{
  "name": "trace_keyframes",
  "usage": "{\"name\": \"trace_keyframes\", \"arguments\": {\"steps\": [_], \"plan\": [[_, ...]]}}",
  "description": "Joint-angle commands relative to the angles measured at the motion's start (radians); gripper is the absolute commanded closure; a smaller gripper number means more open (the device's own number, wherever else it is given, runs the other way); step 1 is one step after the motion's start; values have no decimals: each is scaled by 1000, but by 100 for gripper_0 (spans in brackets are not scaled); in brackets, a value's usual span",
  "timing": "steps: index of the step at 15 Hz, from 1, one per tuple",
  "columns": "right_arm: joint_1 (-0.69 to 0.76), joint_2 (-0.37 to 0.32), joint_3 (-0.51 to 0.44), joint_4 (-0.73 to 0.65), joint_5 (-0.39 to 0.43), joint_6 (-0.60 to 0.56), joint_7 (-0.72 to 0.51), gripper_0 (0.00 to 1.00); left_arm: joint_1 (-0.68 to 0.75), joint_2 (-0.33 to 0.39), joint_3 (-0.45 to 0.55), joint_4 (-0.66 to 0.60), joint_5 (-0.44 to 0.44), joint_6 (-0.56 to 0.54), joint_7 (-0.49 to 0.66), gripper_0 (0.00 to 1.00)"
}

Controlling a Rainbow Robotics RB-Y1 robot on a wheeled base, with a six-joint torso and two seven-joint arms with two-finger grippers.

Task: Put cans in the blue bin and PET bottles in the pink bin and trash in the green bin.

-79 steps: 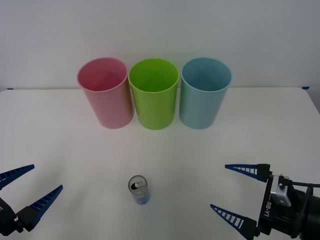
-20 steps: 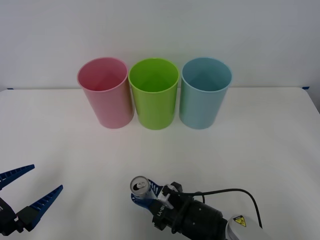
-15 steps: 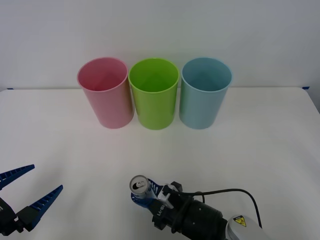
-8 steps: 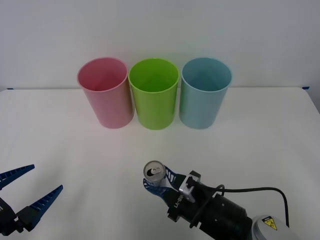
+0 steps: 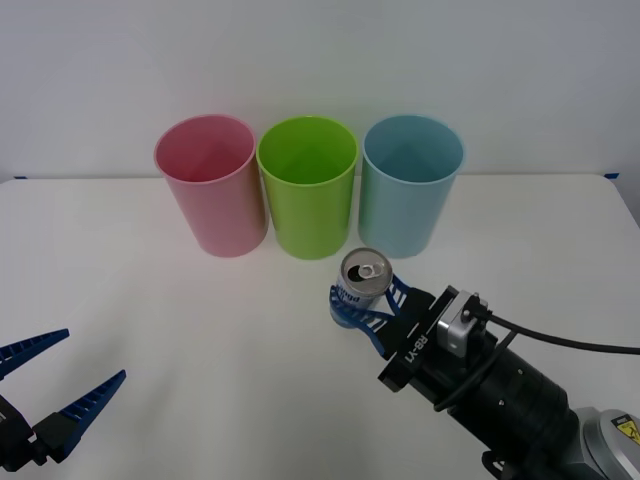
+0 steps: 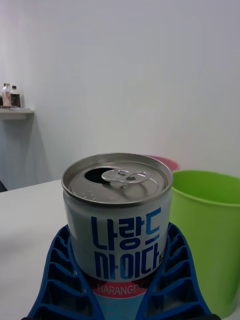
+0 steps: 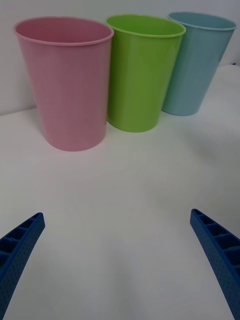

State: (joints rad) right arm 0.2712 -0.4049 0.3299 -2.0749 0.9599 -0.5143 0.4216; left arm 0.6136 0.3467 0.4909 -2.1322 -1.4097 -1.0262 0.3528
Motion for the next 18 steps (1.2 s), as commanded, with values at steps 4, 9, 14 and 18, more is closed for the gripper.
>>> {"name": "trace_keyframes", "arguments": {"steps": [4,9,14,18], "plan": [[-41,0,-109,-120,-7,33,-141,100,0,0,0,0,0,0,0,0],[-207,-15,-155,-126,33,168,-308,100,0,0,0,0,0,0,0,0],[-331,-95,-167,-110,51,332,-429,100,0,0,0,0,0,0,0,0],[-468,-95,-161,32,59,356,-431,100,0,0,0,0,0,0,0,0]]}}
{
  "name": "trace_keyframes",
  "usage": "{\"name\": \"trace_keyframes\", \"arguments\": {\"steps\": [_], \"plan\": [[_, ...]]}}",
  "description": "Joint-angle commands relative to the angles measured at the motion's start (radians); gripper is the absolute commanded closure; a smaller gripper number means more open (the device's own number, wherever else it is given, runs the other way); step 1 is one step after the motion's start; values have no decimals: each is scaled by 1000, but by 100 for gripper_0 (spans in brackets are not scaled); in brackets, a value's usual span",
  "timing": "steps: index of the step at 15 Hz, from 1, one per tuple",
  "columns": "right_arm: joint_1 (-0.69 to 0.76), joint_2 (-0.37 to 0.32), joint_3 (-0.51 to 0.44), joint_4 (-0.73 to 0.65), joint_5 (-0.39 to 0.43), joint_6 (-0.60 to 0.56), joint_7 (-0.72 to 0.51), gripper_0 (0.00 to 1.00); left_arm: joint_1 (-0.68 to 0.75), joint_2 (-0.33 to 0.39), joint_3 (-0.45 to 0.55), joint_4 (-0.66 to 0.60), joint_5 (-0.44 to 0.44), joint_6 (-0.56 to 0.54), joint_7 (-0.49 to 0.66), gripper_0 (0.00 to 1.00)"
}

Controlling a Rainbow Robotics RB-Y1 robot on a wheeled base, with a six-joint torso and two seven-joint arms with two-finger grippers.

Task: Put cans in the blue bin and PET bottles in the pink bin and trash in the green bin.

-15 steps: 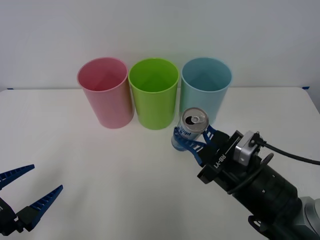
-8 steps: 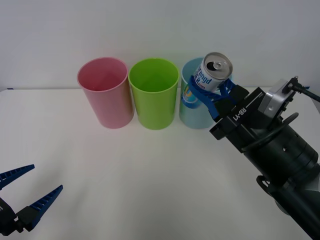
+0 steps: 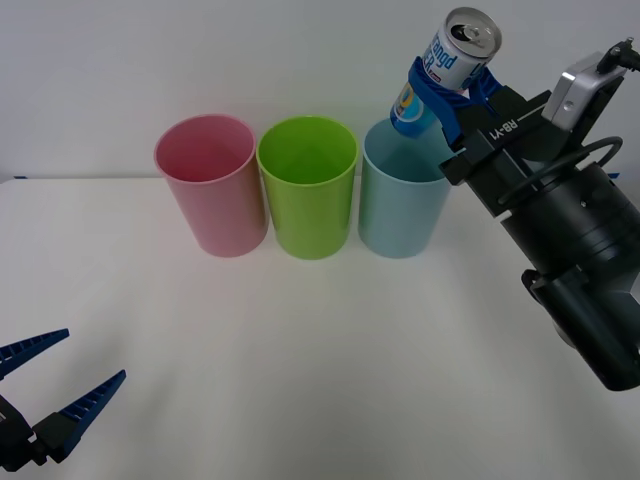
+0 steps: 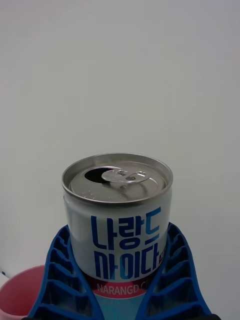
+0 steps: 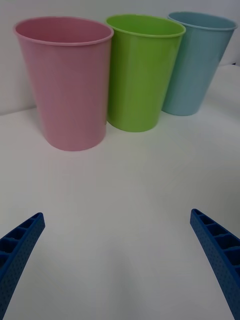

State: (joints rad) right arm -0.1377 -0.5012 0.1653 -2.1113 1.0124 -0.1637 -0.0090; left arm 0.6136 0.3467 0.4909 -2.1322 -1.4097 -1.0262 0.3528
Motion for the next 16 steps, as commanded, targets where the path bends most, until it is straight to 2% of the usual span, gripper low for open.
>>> {"name": "trace_keyframes", "arguments": {"steps": [1,13,16], "plan": [[-89,1,7,106,12,10,0,100,0,0,0,0,0,0,0,0],[-321,13,56,488,89,12,18,100,0,0,0,0,0,0,0,0],[-341,12,68,553,103,10,17,100,0,0,0,0,0,0,0,0]]}}
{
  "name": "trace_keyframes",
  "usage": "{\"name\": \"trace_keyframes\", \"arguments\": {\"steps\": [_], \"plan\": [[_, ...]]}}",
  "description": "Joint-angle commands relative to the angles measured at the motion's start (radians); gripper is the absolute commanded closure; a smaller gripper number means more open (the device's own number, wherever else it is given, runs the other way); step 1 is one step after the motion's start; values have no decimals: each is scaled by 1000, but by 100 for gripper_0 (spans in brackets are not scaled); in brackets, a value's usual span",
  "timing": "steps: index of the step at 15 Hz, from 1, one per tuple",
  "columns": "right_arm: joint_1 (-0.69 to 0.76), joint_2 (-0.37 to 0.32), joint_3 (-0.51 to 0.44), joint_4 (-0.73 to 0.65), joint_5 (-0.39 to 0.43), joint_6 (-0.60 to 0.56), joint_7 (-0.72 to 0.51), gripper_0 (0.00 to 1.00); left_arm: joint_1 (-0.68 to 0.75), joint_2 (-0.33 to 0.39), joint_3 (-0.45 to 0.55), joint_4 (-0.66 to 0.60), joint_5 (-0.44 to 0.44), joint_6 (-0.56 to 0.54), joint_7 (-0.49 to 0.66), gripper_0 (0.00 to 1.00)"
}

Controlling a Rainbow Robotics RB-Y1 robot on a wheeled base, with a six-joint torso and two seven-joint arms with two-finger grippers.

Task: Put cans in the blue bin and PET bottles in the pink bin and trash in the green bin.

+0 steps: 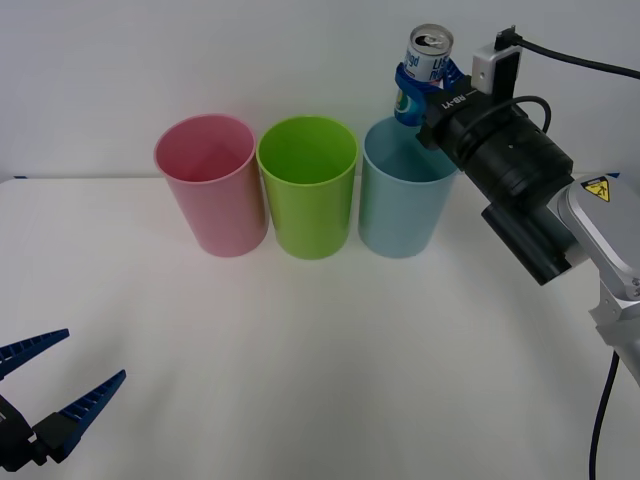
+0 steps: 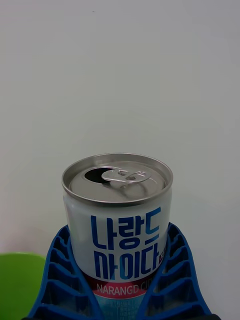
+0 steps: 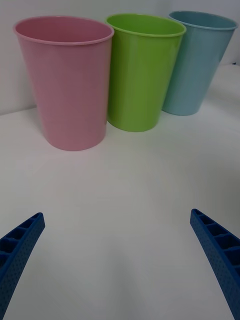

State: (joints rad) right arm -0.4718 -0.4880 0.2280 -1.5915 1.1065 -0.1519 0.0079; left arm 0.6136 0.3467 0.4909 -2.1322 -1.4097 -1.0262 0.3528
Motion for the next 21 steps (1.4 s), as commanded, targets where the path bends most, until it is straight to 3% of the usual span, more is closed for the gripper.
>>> {"name": "trace_keyframes", "arguments": {"steps": [1,13,14,15,16,21], "plan": [[-5,-8,7,44,13,-1,0,100,0,0,0,0,0,0,0,0],[-5,-26,43,81,26,-1,-2,97,0,0,0,0,0,0,0,0],[-5,-26,43,82,29,0,0,37,0,0,0,0,0,0,0,0],[-5,-26,43,81,30,0,0,20,0,0,0,0,0,0,0,0],[-5,-26,43,81,33,0,0,12,0,0,0,0,0,0,0,0],[-5,-26,43,82,38,0,0,9,0,0,0,0,0,0,0,0]]}}
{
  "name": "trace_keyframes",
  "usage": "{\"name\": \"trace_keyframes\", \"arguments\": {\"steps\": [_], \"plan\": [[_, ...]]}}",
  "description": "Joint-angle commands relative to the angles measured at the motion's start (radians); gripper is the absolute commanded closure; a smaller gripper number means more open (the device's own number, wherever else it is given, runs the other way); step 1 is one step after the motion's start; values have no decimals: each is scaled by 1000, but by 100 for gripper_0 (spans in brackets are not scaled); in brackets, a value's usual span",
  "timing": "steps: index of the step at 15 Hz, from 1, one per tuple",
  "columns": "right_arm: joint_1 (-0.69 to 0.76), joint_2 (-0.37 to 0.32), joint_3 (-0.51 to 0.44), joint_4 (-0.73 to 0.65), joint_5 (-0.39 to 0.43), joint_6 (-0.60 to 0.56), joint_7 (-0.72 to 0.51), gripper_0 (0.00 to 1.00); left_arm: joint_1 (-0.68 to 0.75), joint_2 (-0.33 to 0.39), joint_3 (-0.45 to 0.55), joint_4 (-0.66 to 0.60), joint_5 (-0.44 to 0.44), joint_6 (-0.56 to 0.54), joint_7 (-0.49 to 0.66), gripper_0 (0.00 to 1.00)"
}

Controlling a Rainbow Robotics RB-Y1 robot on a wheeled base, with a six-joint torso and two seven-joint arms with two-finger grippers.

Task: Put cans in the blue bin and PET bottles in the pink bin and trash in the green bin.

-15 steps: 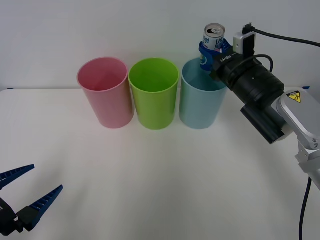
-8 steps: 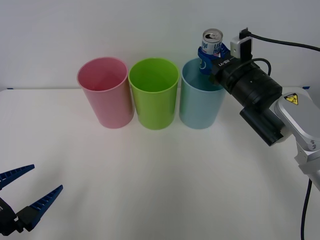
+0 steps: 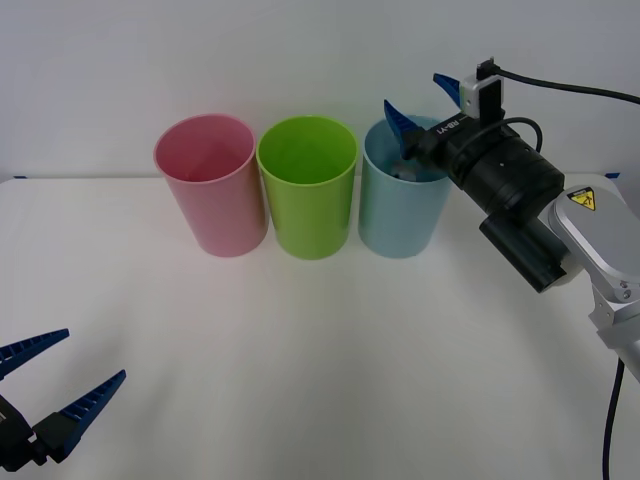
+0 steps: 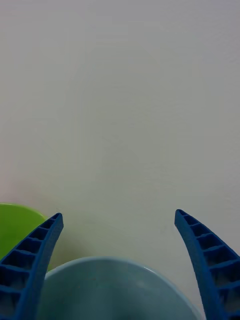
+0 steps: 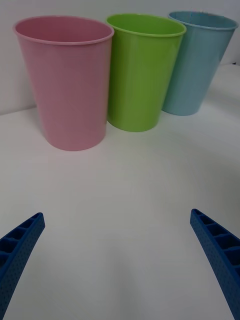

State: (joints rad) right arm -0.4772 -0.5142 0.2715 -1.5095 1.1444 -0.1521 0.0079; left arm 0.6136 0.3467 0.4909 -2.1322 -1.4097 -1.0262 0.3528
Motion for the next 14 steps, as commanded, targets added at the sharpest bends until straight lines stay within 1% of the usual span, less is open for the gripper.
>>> {"name": "trace_keyframes", "arguments": {"steps": [1,2,3,6,8,9,11,14], "plan": [[0,0,0,0,0,-1,1,9,0,0,0,0,0,0,0,0],[0,0,0,0,2,0,1,7,0,0,0,0,0,0,0,0],[-1,0,0,0,3,0,1,0,0,0,0,0,0,0,0,0],[-1,0,0,-11,3,-1,-3,0,0,0,0,0,0,0,0,0],[0,-6,0,-58,-15,-6,-14,0,0,0,0,0,0,0,0,0],[3,-13,0,-90,-25,-18,-26,0,0,0,0,0,0,0,0,0],[52,-46,-8,-195,-49,-73,-109,0,0,0,0,0,0,0,0,0],[203,-144,-49,-391,-137,-136,-115,0,0,0,0,0,0,0,0,0]]}}
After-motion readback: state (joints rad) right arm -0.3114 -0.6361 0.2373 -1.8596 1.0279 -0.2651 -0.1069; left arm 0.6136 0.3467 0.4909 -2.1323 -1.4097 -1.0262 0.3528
